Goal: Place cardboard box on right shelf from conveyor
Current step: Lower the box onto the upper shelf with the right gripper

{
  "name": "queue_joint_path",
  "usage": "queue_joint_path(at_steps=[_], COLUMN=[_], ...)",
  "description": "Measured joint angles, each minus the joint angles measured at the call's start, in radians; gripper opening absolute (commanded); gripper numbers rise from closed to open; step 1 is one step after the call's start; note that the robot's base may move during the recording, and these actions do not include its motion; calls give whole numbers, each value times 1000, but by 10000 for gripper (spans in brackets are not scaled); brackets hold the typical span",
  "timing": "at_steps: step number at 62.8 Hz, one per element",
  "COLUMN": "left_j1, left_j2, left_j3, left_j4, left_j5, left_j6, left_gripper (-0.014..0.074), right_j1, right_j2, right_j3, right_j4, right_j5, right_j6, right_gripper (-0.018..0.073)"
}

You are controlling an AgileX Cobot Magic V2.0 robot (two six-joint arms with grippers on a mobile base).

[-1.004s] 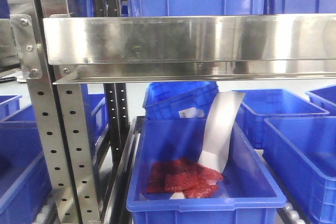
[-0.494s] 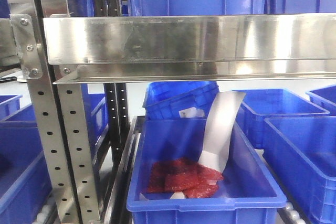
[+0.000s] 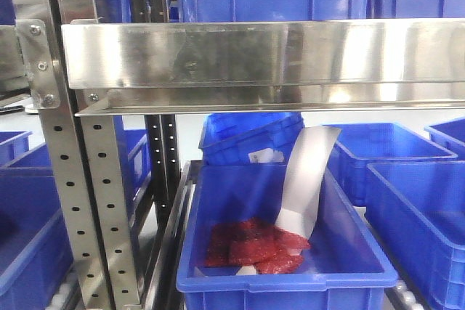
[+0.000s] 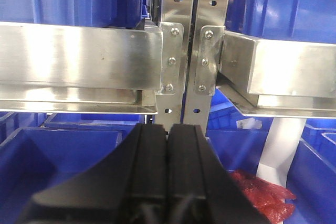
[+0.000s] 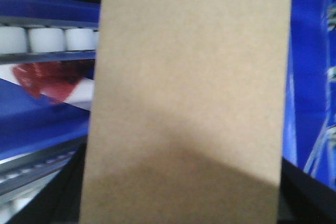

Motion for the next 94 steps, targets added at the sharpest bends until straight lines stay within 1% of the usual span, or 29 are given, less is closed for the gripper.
queue_joint_path(at_steps=[4,13,28,53,55,60,62,67,68,69,72,75,76,82,94], left_j1=[0,0,0,0,0,0,0,0,0,0,0,0,0,0,0], left_j2=[0,0,0,0,0,0,0,0,0,0,0,0,0,0,0], left_j3=[0,0,0,0,0,0,0,0,0,0,0,0,0,0,0], left_j4=[0,0,0,0,0,0,0,0,0,0,0,0,0,0,0], left_j5=[0,0,0,0,0,0,0,0,0,0,0,0,0,0,0], left_j6=[0,0,0,0,0,0,0,0,0,0,0,0,0,0,0], left_gripper=[-119,-119,-119,-119,-119,-119,-119,-119,-119,-119,-119,-119,-119,-119,-119], right_j1=[5,23,29,29,29,29,29,29,29,29,29,29,29,29,29], right_j2=[21,71,146,186,188,189,189,190,190,190,190,190,190,190,190], right_j3=[0,0,0,0,0,0,0,0,0,0,0,0,0,0,0], right_j4=[-2,-2,11,117,127,142,150,175,177,180,184,186,186,190,190], right_j5=[-31,-87,-100,-111,-111,-112,-112,-113,-114,-114,-114,-116,-115,-119,-107], right_j6=[-27,-47,-51,-53,-53,-53,-53,-51,-51,-51,-46,-39,-36,-19,-16], right_gripper=[134,127,127,137,151,240,288,453,466,505,584,639,648,632,632])
